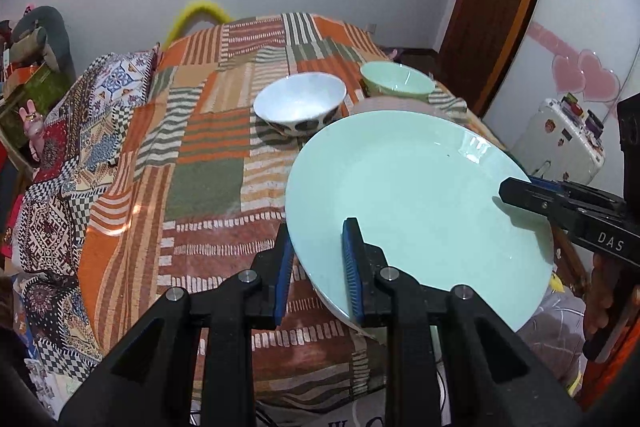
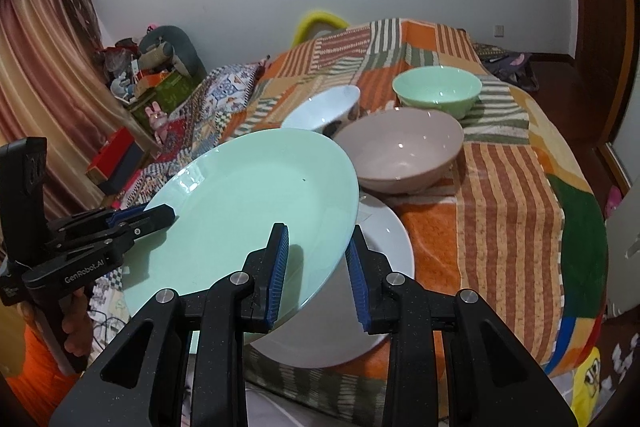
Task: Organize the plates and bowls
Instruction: 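Carry the mint green plate with both grippers over the white plate stack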
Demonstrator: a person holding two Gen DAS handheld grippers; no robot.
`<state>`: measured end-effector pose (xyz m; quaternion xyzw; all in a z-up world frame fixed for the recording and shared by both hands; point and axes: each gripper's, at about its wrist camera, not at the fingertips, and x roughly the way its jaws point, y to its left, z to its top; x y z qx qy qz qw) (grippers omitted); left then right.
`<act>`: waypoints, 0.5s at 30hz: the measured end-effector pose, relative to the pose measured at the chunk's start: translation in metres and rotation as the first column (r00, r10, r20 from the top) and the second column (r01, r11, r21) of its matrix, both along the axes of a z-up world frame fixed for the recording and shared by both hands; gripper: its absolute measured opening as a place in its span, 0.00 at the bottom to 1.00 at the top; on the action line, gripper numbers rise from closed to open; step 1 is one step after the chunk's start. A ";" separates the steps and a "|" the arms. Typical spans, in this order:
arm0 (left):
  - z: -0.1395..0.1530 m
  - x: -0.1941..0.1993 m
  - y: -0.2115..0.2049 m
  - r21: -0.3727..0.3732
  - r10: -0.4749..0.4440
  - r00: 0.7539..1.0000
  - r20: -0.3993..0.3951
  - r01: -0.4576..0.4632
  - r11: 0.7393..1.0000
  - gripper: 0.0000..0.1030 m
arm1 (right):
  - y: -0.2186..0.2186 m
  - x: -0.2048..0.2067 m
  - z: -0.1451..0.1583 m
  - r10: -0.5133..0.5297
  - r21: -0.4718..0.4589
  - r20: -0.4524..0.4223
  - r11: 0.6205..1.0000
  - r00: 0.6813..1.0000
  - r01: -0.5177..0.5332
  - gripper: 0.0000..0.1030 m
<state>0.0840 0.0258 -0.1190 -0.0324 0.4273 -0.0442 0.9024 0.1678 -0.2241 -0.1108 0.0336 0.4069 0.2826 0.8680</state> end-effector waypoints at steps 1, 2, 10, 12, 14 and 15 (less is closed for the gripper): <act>-0.001 0.000 -0.001 0.003 -0.001 1.000 -0.004 0.001 1.000 0.24 | -0.001 0.000 -0.003 -0.001 -0.002 -0.007 1.000 1.000 0.001 0.26; -0.004 0.001 -0.003 0.008 -0.001 1.000 -0.012 0.001 1.000 0.24 | -0.001 0.001 -0.005 -0.001 -0.003 -0.014 1.000 1.000 0.001 0.26; -0.023 0.010 -0.008 0.010 -0.010 0.997 -0.078 0.011 1.000 0.24 | -0.006 0.005 -0.023 -0.013 -0.009 -0.064 1.000 0.998 0.013 0.26; -0.028 0.012 -0.009 0.011 -0.012 0.996 -0.094 0.013 1.000 0.24 | -0.006 0.006 -0.028 -0.014 -0.012 -0.078 1.000 0.997 0.013 0.26; -0.033 0.014 -0.010 0.012 -0.014 0.994 -0.107 0.015 1.000 0.24 | -0.006 0.006 -0.032 -0.017 -0.011 -0.089 1.000 0.996 0.016 0.26; -0.035 0.015 -0.011 0.015 -0.015 0.993 -0.115 0.017 1.000 0.24 | -0.007 0.007 -0.035 -0.019 -0.012 -0.097 1.000 0.995 0.018 0.26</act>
